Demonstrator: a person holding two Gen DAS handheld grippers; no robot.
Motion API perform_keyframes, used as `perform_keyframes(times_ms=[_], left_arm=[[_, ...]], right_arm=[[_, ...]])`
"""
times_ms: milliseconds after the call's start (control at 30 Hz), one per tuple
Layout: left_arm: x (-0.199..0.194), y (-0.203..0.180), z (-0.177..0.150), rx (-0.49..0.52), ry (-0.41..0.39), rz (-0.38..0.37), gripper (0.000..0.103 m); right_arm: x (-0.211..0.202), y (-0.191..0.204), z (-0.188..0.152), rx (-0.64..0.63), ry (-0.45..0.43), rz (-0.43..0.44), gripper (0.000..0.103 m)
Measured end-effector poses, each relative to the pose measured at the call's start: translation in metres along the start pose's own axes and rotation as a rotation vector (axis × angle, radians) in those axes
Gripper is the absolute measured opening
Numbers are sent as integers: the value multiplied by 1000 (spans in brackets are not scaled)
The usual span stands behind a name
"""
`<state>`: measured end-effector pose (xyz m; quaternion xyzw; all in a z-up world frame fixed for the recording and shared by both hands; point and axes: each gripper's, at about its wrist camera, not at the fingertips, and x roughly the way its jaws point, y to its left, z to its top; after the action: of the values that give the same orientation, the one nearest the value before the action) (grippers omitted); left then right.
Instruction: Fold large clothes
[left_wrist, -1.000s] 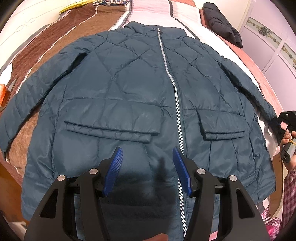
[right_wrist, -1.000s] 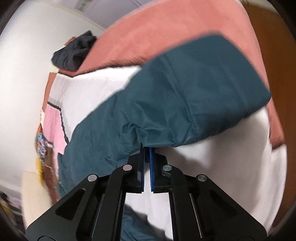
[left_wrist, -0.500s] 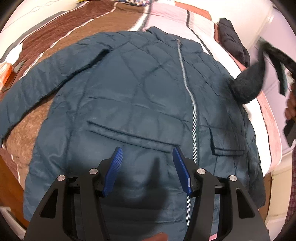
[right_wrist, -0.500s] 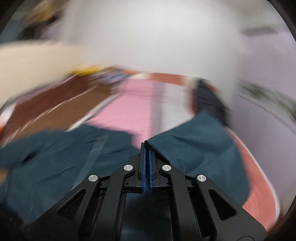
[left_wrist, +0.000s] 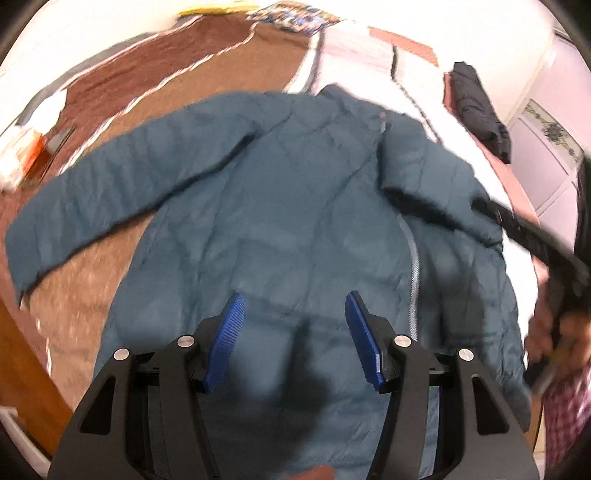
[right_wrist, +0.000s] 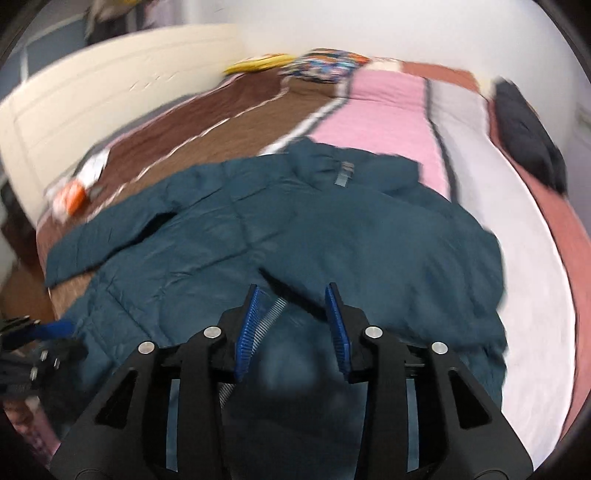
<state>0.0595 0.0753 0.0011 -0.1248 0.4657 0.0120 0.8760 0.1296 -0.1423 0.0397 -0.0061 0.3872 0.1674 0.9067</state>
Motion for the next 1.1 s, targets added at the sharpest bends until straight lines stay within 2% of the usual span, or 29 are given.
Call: perform_keyframes(times_ms=[100, 133, 233, 300, 433, 567, 733, 767, 833, 933, 1100], left_arm=[[5, -30, 21, 71, -37, -27, 57], [9, -47, 30, 108, -45, -61, 57], [25, -88, 44, 201, -45, -125, 59], [41, -126, 50, 298, -58, -174, 61], [70, -183, 46, 497, -115, -111, 61], [103, -223, 31, 719, -151, 6, 61], [134, -238, 27, 838, -171, 125, 61], [139, -240, 32, 843, -191, 161, 55], [139, -236, 43, 794, -197, 154, 46], [124, -216, 71, 633, -219, 116, 33], [90, -150, 122, 316, -265, 65, 26]], right_arm=[[-27, -35, -27, 144, 1, -8, 43], [-33, -44, -36, 176, 6, -13, 43], [-49, -64, -59, 238, 23, -18, 43], [-55, -73, -68, 256, 30, -22, 43], [-66, -91, -79, 297, 17, -16, 43], [-74, -108, -88, 337, -6, 0, 43], [-77, -121, -94, 377, -15, 23, 43], [-78, -122, -96, 381, -14, 22, 43], [-77, -126, -98, 394, -10, 27, 43], [-77, -127, -100, 405, -2, 28, 43], [-74, -118, -100, 382, 14, 32, 44]])
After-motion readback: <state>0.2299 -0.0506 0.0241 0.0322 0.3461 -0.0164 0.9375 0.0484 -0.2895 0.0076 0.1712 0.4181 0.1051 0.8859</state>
